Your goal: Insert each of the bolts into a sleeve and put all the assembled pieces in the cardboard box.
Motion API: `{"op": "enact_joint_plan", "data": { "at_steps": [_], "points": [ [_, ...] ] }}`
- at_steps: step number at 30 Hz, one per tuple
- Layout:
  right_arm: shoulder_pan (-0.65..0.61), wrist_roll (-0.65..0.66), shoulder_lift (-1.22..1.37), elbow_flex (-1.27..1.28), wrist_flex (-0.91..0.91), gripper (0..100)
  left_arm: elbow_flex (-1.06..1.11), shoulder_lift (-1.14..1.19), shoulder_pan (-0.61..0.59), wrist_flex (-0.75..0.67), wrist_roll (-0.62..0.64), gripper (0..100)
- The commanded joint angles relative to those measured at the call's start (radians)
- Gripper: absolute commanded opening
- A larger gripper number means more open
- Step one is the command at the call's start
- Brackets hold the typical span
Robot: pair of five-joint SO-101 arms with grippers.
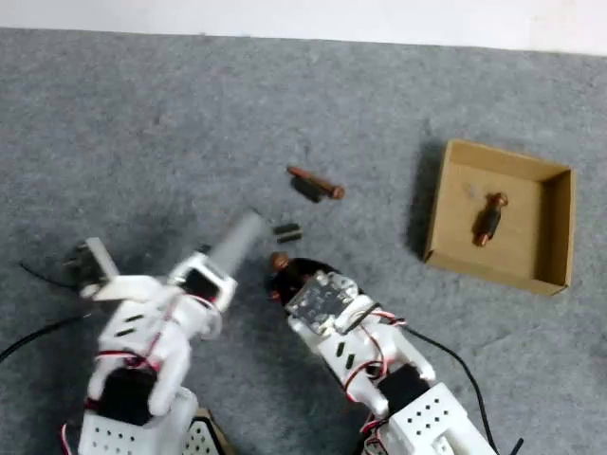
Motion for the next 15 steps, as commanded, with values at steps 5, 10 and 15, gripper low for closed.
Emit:
{"op": "enact_joint_plan", "data": {
  "at_steps": [5, 10, 15],
  "points": [
    [0.173, 0.0, -0.024, 0.108, -0.134, 0.5, -0.051, -0.016, -0.128, 0.0, 0.029, 41],
    [0.335, 0.0, -0.024, 0.101, -0.139, 0.5, -0.031, -0.016, -0.22, -0.002, 0.028, 41],
    [0.533, -0.044, -0.016, 0.077, -0.176, 0.5, 0.054, -0.016, -0.305, -0.149, 0.028, 41]
  ]
}}
